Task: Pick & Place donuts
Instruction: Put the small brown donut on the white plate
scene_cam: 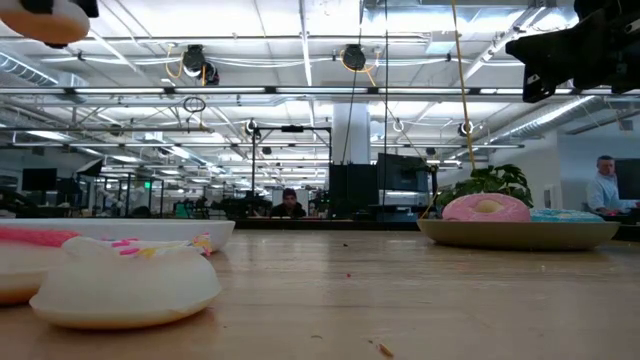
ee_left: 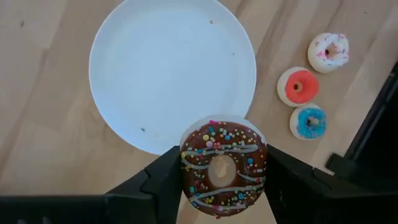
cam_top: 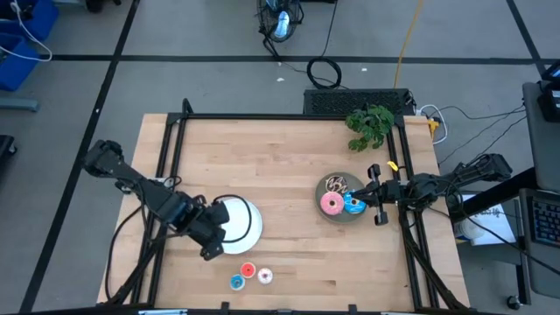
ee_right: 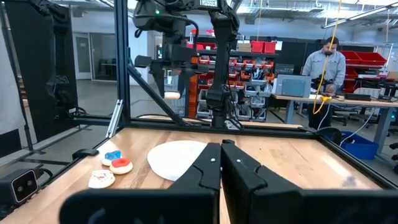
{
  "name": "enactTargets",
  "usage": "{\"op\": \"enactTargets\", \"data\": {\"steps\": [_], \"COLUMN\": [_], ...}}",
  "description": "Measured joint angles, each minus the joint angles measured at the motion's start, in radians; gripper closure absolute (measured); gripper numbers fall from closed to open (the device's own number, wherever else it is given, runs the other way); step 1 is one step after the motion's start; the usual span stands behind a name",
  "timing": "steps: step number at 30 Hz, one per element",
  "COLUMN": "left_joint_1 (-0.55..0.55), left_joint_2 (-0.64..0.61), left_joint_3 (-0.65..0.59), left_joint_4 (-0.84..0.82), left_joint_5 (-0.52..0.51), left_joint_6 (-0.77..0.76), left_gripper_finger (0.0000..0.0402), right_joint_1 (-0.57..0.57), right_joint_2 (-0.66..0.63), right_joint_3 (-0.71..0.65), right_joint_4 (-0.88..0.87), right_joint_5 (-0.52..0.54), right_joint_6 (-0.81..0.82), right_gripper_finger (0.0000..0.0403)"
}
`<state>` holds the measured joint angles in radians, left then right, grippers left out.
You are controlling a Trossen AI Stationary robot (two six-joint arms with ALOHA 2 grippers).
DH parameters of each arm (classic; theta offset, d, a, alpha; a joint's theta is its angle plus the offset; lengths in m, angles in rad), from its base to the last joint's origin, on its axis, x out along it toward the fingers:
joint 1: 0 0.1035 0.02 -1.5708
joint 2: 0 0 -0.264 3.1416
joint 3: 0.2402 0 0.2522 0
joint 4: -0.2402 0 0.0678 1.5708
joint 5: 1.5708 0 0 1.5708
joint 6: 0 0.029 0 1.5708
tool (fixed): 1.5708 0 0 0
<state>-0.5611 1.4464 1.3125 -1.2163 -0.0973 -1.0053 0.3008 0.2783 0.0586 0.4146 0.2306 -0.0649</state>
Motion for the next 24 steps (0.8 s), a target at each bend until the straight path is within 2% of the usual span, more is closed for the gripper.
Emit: {"op": "enactTargets", "data": {"steps": [24], "left_joint_1": [-0.011], "left_joint_2": [0.0], "left_joint_3": [0.0], "left_joint_4": [-0.022], "left_joint_5": [0.027], "left_joint_6": [-0.007], "left_gripper_finger": [0.0202], "right_joint_1": [0.0], "right_joint_2": [0.0], "right_joint_3": [0.0], "right_joint_4": [0.0], "right_joint_5": [0.0], "right_joint_6": [0.001], "right_gripper_finger": [0.0403]}}
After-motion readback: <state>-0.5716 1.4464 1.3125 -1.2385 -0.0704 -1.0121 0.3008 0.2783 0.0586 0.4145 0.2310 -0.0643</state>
